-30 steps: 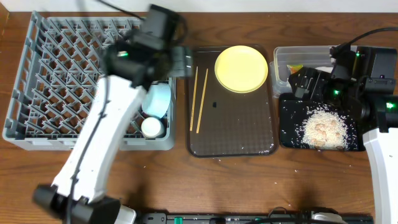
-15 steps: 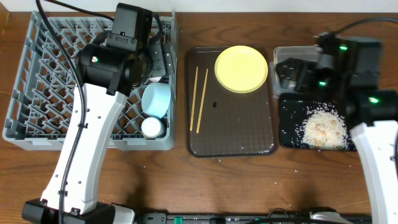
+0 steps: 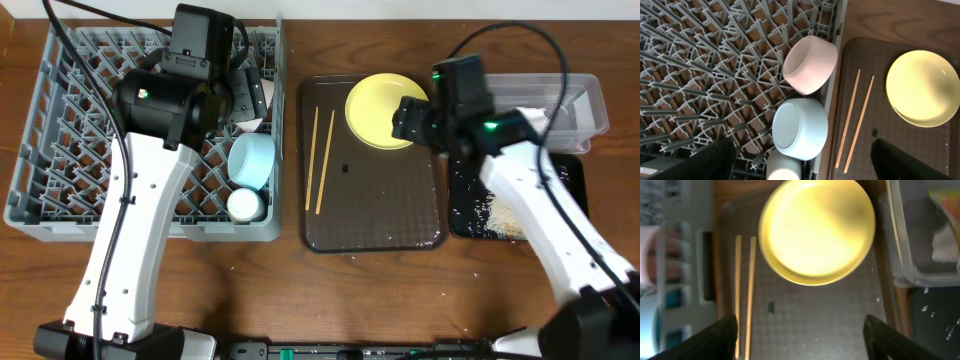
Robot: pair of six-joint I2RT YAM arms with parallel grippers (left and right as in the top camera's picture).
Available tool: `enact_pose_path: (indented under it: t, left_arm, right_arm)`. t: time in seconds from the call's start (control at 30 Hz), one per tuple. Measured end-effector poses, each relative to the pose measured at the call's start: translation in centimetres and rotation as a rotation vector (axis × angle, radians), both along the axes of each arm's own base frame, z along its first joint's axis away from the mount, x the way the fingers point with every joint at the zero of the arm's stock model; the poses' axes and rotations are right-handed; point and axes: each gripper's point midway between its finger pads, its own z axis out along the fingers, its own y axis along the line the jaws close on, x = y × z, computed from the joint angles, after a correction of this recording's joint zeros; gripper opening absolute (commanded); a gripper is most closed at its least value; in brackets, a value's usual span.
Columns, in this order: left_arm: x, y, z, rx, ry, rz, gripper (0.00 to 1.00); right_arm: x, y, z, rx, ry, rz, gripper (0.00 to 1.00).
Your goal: Sort waste into correct bins and load items into the dishwasher
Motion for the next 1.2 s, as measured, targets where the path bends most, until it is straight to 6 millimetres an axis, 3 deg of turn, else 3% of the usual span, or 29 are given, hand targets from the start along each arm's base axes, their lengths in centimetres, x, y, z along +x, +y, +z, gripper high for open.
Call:
enact_pose_path:
  t: [0.23,0.57,0.8,0.9,0.97,1.07,1.2]
  left_arm:
    - [0.0,0.0,0.0,0.0,0.0,0.0,0.88]
    - [0.0,0.0,0.0,0.0,0.0,0.0,0.88]
    - [0.2,0.0,0.1,-0.002,-0.008,0.0,0.88]
    - [0.4,-0.2,0.2,-0.008,-0.018,-0.003,0.88]
    - [0.3,-0.6,0.2,-0.029,-0.014,-0.017,0.88]
    - [0.5,-2.0,0.3,-0.09,-0.019,-0.059,0.87]
    - [1.2,-5.0,-0.2,-0.151,-0.015,-0.119,0.86]
  right_arm:
    - [0.5,-0.4,-4.8,-0.03,0.105,-0.236,0.56]
    - [0.7,-0.6,-10.9,-0.067,0.211,-0.403,0.53]
    - [1.1,-0.1,-10.9,-0.065,0.201,-0.351,0.7]
    - [0.2,0.0,-9.3,-0.071,0.209,-0.295,0.77]
    - [-0.4,-0.3,-6.5,-0.071,0.186,-0.258,0.81]
    - [-1.6,-1.9,-0.1,-0.055,0.087,-0.237,0.85]
    - [-4.1,-7.7,9.4,-0.04,-0.111,-0.336,0.92]
